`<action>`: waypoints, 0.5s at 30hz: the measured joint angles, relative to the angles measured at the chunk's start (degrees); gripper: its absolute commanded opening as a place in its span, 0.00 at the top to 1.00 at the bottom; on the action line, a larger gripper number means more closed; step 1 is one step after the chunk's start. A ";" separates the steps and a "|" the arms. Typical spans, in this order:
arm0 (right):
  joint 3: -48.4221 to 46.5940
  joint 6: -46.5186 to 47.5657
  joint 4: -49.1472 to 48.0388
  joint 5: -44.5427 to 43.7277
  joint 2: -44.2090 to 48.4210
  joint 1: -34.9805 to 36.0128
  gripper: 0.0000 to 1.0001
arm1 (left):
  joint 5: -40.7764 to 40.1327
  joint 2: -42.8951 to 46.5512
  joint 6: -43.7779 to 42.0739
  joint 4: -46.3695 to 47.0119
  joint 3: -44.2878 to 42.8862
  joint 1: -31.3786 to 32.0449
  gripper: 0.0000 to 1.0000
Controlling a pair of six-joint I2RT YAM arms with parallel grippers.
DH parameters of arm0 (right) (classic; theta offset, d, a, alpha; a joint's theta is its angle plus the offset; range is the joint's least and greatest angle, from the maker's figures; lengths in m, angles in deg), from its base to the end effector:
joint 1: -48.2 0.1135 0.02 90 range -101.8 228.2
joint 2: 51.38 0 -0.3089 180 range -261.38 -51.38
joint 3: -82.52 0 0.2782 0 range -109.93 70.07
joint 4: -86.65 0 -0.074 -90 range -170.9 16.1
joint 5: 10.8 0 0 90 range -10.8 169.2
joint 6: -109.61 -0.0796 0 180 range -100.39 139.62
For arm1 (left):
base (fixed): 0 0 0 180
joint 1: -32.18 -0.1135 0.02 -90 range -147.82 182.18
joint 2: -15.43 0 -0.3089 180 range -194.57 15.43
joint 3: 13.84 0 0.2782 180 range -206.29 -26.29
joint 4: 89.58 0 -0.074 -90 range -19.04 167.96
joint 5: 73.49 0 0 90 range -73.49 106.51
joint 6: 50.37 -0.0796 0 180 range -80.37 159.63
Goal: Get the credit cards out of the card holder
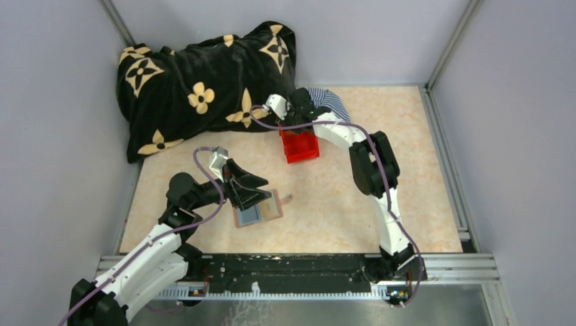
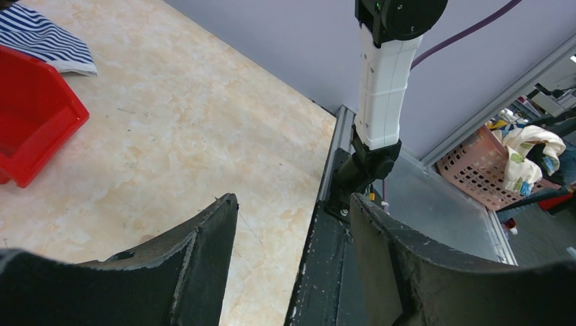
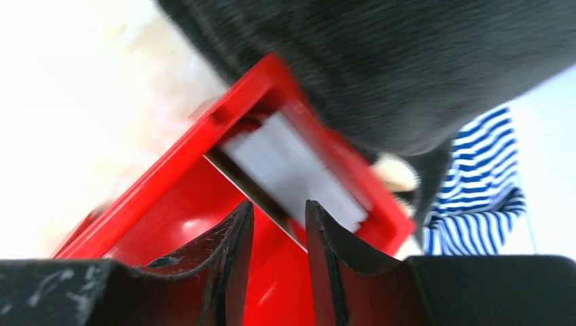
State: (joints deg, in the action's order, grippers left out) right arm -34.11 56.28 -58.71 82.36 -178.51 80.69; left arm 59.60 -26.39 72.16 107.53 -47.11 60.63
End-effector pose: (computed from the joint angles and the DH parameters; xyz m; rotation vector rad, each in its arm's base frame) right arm 0.4938 0.3197 0.2003 -1.3599 1.9255 0.0295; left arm 0.1460 -0.1410 0.2978 0.6243 1.4997 -1.3727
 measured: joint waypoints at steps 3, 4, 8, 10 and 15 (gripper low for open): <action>0.28 -1.03 -4.11 -2.45 0.31 -0.07 0.67 | 0.02 0.11 0.02 0.00 0.00 0.00 0.33; 0.31 -1.38 -5.25 -3.21 0.44 -0.15 0.67 | 0.02 0.17 0.02 0.00 0.00 0.00 0.33; 0.31 -2.51 -9.49 -5.20 1.07 -0.46 0.68 | 0.02 0.33 0.04 0.02 0.00 0.00 0.33; 0.26 -2.93 -10.62 -5.99 1.27 -0.52 0.68 | 0.04 0.33 0.07 0.02 0.00 0.00 0.33; 0.42 -4.57 -12.39 -7.26 1.42 -0.52 0.73 | 0.02 0.42 0.11 0.02 0.00 0.00 0.32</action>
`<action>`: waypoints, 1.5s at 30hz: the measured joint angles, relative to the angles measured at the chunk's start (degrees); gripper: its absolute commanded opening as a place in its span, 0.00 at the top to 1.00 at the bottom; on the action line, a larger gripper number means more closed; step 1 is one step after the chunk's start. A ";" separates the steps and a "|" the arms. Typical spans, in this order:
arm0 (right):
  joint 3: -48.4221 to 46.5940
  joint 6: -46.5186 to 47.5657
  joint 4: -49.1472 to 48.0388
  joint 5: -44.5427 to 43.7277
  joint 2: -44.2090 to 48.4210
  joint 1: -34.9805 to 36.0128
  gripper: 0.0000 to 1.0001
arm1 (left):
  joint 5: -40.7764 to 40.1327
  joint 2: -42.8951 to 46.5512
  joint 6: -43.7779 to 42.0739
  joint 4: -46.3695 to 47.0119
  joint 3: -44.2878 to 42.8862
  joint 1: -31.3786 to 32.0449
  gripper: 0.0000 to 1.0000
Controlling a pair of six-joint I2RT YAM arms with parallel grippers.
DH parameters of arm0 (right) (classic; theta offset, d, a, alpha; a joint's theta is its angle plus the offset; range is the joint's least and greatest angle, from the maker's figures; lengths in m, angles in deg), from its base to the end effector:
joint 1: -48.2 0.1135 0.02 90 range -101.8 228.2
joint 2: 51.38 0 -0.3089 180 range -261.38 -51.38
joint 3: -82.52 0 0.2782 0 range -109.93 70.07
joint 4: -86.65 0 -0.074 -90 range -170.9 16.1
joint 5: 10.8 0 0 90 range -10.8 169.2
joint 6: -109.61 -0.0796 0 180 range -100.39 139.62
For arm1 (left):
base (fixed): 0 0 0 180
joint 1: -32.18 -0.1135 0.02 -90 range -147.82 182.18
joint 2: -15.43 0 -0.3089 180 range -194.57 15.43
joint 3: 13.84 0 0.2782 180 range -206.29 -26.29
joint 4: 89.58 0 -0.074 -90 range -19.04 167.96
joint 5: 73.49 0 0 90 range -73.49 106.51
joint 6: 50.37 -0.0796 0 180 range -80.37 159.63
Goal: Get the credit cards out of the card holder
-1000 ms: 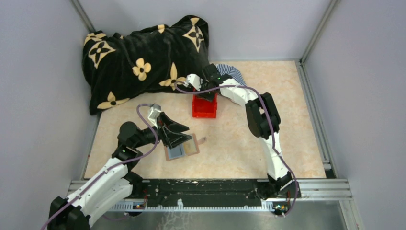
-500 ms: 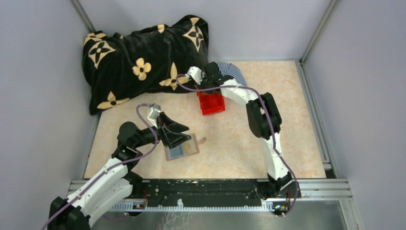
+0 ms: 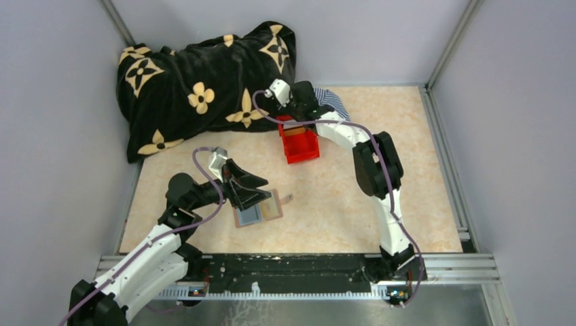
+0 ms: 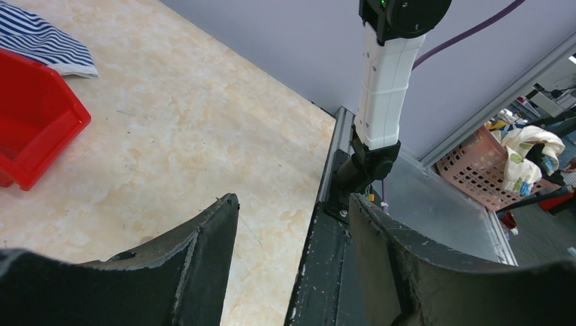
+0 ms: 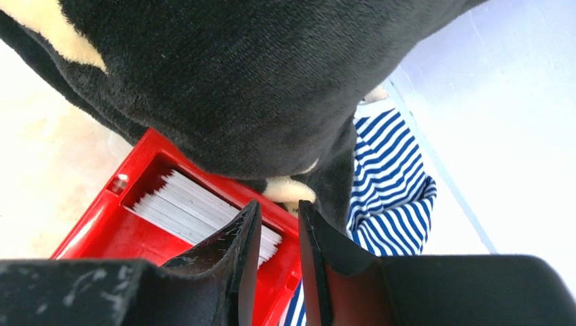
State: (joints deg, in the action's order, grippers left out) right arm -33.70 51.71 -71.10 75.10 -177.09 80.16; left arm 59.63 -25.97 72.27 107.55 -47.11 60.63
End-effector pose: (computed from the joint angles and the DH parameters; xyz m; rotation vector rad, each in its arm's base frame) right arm 0.5164 0.3155 0.2378 -1.0904 1.8229 -0.0775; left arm 0.1448 -0.1403 0.2991 0.6253 1.4924 -1.3736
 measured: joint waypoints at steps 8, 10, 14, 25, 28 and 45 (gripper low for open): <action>16.85 -7.98 -9.20 -0.50 14.73 0.02 0.71 | -3.41 -0.04 -0.48 -2.89 -0.07 0.00 0.23; 23.98 -10.93 -12.41 0.04 22.53 0.20 0.71 | -5.07 -0.09 -0.70 -4.37 -0.15 0.00 0.20; 31.17 -17.33 -15.58 0.70 34.34 0.55 0.72 | -7.39 -0.09 -0.83 -6.60 -0.74 0.00 0.20; 34.51 -26.82 -12.96 0.68 32.02 1.60 0.77 | -10.36 0.00 -0.79 -9.49 -1.99 0.00 0.20; 32.41 -28.26 -11.06 0.76 25.70 1.62 0.77 | -11.10 0.17 -0.79 -10.16 -2.16 0.00 0.20; 32.92 -32.20 -9.55 1.55 14.27 1.62 0.79 | -13.66 2.10 -1.22 -14.40 -2.73 0.00 0.20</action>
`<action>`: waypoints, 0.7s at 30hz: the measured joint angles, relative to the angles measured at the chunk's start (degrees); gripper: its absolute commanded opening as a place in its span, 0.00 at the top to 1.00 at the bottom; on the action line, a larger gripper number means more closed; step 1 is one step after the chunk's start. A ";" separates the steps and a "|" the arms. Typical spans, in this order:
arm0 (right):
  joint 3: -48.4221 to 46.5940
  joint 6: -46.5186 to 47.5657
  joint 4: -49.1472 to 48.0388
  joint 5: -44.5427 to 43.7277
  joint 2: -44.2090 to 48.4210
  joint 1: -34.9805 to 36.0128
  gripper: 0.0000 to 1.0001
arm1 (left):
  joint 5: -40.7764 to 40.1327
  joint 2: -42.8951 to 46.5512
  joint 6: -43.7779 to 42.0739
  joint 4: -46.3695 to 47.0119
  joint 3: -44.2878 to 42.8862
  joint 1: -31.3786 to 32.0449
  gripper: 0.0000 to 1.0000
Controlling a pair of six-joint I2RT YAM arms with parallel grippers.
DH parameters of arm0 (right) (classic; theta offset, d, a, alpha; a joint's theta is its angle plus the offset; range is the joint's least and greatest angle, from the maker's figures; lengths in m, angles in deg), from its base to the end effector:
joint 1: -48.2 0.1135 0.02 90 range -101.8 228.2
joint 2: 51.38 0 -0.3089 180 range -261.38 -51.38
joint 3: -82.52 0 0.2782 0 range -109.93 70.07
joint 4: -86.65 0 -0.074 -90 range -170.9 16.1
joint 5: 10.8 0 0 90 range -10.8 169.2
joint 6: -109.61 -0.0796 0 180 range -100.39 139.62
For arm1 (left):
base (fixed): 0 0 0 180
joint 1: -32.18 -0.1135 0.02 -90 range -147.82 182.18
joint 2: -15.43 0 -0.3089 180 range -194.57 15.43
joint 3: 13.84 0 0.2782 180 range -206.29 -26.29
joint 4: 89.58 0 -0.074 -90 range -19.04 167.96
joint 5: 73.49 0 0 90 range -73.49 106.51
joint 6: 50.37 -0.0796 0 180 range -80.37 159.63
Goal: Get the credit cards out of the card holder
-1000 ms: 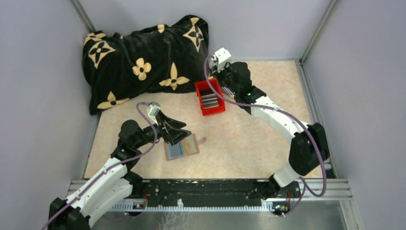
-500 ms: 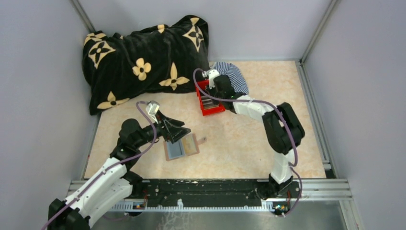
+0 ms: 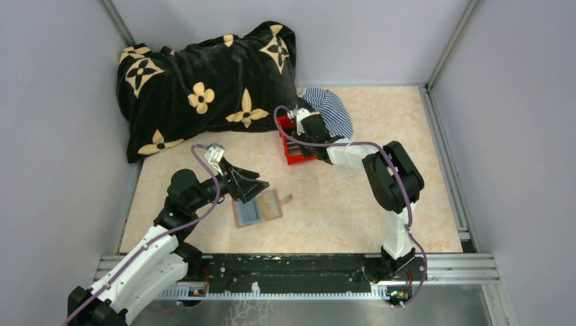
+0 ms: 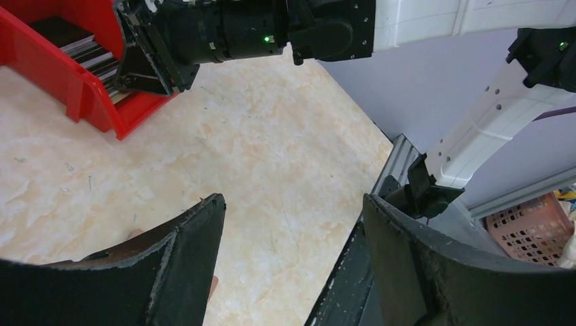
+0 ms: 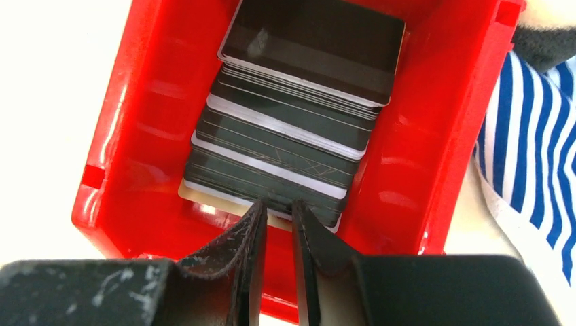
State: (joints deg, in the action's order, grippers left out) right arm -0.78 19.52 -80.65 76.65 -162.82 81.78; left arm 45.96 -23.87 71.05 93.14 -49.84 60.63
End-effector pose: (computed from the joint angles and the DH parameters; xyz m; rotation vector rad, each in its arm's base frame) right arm 0.4138 0.2705 0.1694 -0.6391 2.2052 0.2552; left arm 0.1590 -0.1306 0.2917 0.3893 1.6733 -1.2000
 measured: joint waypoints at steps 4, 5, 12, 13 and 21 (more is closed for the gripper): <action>2.16 -0.15 -1.64 1.01 0.48 0.00 0.79 | -0.13 0.00 0.00 -0.15 0.00 0.00 0.20; 2.73 -0.17 -1.68 1.31 0.92 0.00 0.79 | -0.17 0.00 -0.02 -0.20 0.00 0.00 0.20; 6.05 -0.13 0.55 2.19 4.04 1.62 0.79 | -0.37 -0.26 0.00 -0.20 0.00 0.00 0.20; 6.71 -0.15 0.92 2.16 4.55 2.40 0.79 | -0.37 -0.28 -0.02 -0.20 0.00 0.00 0.20; 8.63 -1.62 4.24 2.62 7.13 8.44 0.79 | -0.52 -0.31 0.00 -0.20 0.02 -0.02 0.20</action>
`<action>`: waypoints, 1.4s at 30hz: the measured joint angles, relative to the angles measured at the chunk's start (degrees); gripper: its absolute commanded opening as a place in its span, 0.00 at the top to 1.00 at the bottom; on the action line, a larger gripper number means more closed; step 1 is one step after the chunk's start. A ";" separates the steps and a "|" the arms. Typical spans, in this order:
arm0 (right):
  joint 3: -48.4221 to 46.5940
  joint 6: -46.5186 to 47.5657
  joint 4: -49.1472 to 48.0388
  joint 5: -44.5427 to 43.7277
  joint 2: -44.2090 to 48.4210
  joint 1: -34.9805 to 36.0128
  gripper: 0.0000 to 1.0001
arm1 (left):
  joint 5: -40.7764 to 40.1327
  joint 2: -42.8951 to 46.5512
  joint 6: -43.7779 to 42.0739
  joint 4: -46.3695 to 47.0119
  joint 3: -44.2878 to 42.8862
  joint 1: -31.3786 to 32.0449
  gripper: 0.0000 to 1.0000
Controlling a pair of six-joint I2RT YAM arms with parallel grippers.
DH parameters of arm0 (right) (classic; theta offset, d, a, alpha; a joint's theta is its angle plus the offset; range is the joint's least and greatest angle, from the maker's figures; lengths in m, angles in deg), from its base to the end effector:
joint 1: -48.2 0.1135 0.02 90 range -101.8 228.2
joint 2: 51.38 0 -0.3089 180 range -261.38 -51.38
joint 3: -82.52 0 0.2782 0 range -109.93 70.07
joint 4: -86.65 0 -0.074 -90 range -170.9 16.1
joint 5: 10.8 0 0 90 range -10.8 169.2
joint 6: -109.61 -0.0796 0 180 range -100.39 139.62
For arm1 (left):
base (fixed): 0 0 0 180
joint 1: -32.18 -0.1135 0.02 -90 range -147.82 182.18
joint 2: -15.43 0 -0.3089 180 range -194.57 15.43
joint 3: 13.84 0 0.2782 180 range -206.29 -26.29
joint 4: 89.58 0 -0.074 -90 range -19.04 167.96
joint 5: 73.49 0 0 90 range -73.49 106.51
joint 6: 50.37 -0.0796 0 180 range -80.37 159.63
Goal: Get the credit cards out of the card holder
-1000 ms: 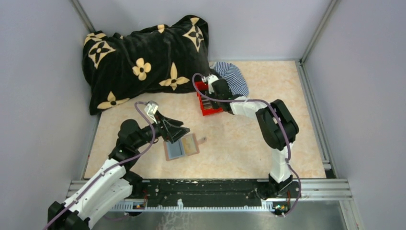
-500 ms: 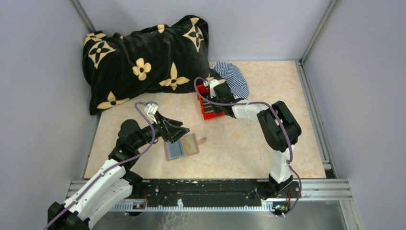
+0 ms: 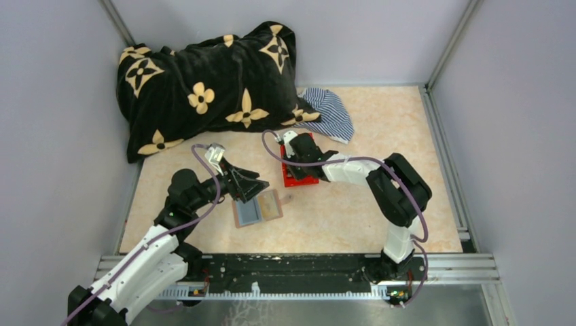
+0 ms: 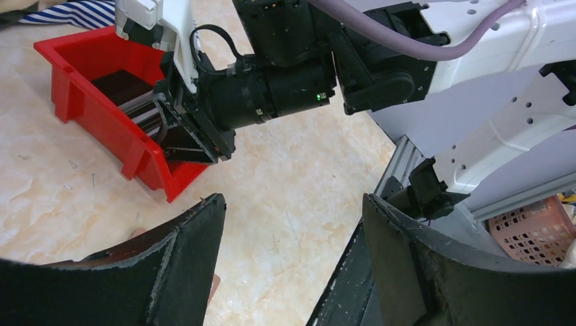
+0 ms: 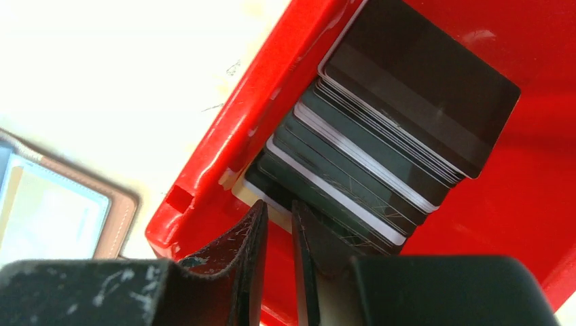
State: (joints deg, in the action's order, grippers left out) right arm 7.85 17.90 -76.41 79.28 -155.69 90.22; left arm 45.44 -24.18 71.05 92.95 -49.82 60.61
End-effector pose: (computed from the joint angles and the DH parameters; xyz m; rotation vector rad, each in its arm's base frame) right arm 0.3296 0.2971 0.1637 -0.8326 2.2665 0.3596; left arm 0.1605 -0.1307 0.2901 0.3795 1.6831 -1.1925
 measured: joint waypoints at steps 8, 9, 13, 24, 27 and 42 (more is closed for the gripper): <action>-0.26 0.17 3.19 -3.08 0.81 0.85 0.79 | -0.31 -0.44 -0.20 0.02 0.00 -0.09 0.21; -0.66 0.28 3.89 -3.74 0.66 0.87 0.79 | -0.35 -0.55 -0.20 0.00 0.00 -0.09 0.20; -2.01 0.83 5.92 -5.51 0.15 0.94 0.79 | -0.63 -0.61 -0.26 -0.02 0.00 -0.09 0.21; -6.95 1.73 6.45 -11.65 -3.61 0.37 0.79 | -1.27 -0.61 -0.85 -0.13 0.00 -0.09 0.21; -8.26 1.73 5.99 -12.76 -4.81 -0.09 0.79 | -1.38 -0.61 -1.09 -0.48 -0.02 -0.09 0.21; -4.37 1.22 3.21 -12.04 4.37 -1.07 0.65 | -2.32 -0.61 -1.31 -1.01 -0.02 -0.09 0.18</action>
State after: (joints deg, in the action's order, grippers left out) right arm 3.48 19.12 -73.20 67.23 -151.32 89.15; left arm 43.12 -24.79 69.73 91.94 -49.84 60.52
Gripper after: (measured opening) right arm 0.233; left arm 0.794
